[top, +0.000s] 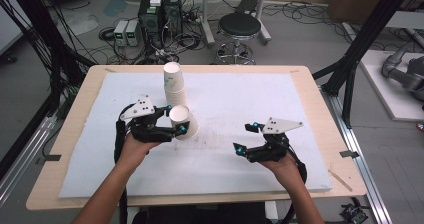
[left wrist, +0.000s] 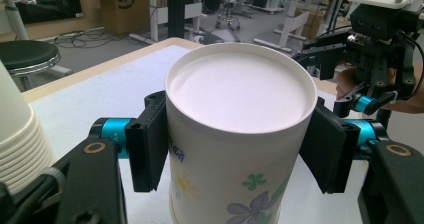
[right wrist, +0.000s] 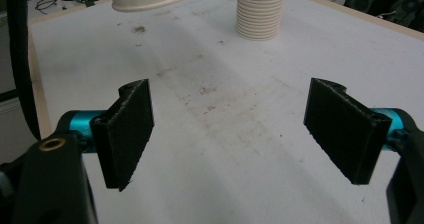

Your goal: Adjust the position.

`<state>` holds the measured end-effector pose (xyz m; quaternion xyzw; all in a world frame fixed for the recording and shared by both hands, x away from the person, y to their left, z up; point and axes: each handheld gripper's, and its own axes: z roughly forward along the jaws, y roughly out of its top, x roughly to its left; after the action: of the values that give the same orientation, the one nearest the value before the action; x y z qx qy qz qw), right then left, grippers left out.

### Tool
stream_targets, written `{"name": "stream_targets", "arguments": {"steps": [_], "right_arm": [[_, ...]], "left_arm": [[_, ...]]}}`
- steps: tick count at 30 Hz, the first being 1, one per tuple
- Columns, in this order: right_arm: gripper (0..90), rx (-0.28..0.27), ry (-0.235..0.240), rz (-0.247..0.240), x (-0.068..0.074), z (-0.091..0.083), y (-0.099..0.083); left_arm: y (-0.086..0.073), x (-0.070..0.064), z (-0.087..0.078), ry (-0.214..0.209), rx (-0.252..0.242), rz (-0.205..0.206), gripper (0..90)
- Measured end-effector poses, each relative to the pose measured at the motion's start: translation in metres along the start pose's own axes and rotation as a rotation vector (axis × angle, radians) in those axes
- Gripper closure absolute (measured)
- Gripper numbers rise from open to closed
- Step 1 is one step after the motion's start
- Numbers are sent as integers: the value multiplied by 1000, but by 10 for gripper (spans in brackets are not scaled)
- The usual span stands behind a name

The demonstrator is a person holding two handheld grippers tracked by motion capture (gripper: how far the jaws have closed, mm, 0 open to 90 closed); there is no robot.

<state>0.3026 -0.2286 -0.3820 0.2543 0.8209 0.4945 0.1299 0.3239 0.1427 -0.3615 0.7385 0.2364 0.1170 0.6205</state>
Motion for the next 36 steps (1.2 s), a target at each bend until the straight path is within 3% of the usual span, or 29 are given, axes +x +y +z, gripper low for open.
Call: {"name": "stream_targets", "arguments": {"steps": [11, 24, 36], "right_arm": [[202, 4, 42, -16, 5, 0, 0], [203, -9, 174, -61, 16, 8, 4], [203, 5, 245, -88, 25, 22, 8]], "left_arm": [[-2, -9, 10, -74, 28, 0, 344], [-6, -21, 22, -174, 46, 10, 343], [-5, -33, 29, -286, 60, 53, 342]]}}
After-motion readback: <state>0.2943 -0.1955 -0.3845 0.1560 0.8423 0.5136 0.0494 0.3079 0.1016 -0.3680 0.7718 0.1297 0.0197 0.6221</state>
